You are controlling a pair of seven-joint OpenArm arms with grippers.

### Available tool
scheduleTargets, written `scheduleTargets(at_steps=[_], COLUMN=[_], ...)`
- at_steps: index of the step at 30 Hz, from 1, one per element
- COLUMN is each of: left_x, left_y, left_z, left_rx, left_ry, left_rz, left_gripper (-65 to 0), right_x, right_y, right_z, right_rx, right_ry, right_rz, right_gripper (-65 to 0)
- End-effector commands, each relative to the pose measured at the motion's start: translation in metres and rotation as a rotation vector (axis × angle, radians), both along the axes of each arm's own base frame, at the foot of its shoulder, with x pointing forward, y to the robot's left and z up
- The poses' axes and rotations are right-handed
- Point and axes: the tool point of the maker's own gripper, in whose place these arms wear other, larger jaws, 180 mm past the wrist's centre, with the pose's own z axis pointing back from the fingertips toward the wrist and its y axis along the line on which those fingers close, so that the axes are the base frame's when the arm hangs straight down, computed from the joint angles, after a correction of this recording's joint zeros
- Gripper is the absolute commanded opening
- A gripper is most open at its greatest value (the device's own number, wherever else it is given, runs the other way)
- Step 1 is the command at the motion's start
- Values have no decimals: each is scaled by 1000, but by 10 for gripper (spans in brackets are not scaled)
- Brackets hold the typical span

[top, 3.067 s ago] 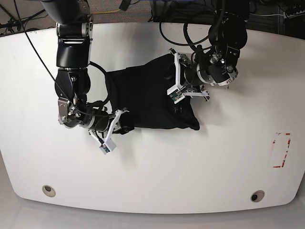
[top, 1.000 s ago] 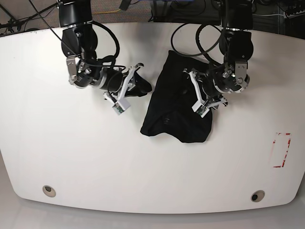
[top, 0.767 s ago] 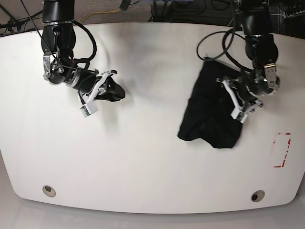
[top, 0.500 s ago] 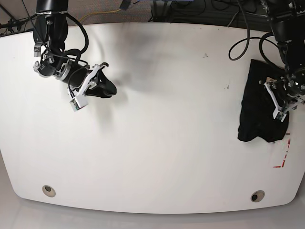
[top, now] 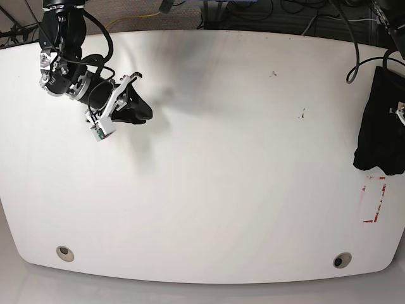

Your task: Fold the T-shirt properly

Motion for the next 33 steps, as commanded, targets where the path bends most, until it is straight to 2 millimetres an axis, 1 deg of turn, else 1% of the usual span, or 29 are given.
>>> scheduleTargets(at_steps=[1, 2, 4, 6, 7, 8, 10, 12, 14, 15, 17, 18, 20, 23, 26, 28, 30, 32, 33], left_x=[27, 29, 30, 37, 36, 37, 46, 59, 60, 60, 60, 59, 53, 34, 11, -6, -34, -51, -63], left_y=[-2, -9, -33, -58, -71, -86, -120, -150, -173, -184, -205, -220, -238, -254, -270, -279, -288, -293, -296], left_z=[57, 65, 65, 73, 69, 63, 58, 60, 50, 46, 39, 33, 23, 13, 8, 8, 3, 1, -2], left_rx=[99, 124, 127, 131, 119, 91, 19, -39, -71, -83, -113, -134, -158, -174, -201, -221, -245, -258, -268], left_ry=[-125, -134, -146, -196, -203, -223, -299, -421, -497, -539, -594, -627, -665, -708, -732, -730, -708, -694, -678], left_rz=[-67, -86, -118, -160, -175, -192, -237, -231, -217, -210, -214, -215, -212, -185, -166, -169, -161, -154, -149], left_gripper=[-276, -276, -276, -276, -276, -276, -278, -278, -278, -278, -278, -278, -278, -276, -276, -276, -276, -276, -276], right_x=[7, 11, 15, 23, 27, 31, 41, 50, 55, 57, 62, 67, 70, 67, 61, 48, 31, 16, 5], right_y=[-3, -12, -24, -37, -44, -49, -62, -68, -76, -78, -76, -73, -72, -73, -87, -96, -111, -117, -119], right_z=[19, 21, 24, 31, 33, 30, 25, 17, 14, 11, 6, 3, 2, -2, -13, -26, -34, -41, -46], right_rx=[11, -4, -22, -40, -70, -112, -230, -342, -447, -496, -504, -499, -460, -355, -304, -296, -275, -258, -254], right_ry=[-64, -75, -86, -113, -128, -133, -155, -171, -214, -246, -293, -332, -400, -478, -477, -433, -394, -360, -338], right_rz=[4, -12, -40, -73, -90, -104, -126, -147, -155, -141, -144, -161, -200, -282, -345, -371, -424, -451, -459], right_gripper=[-541, -541, -541, -539, -536, -534, -534, -534, -536, -536, -537, -539, -539, -541, -541, -541, -541, -541, -541])
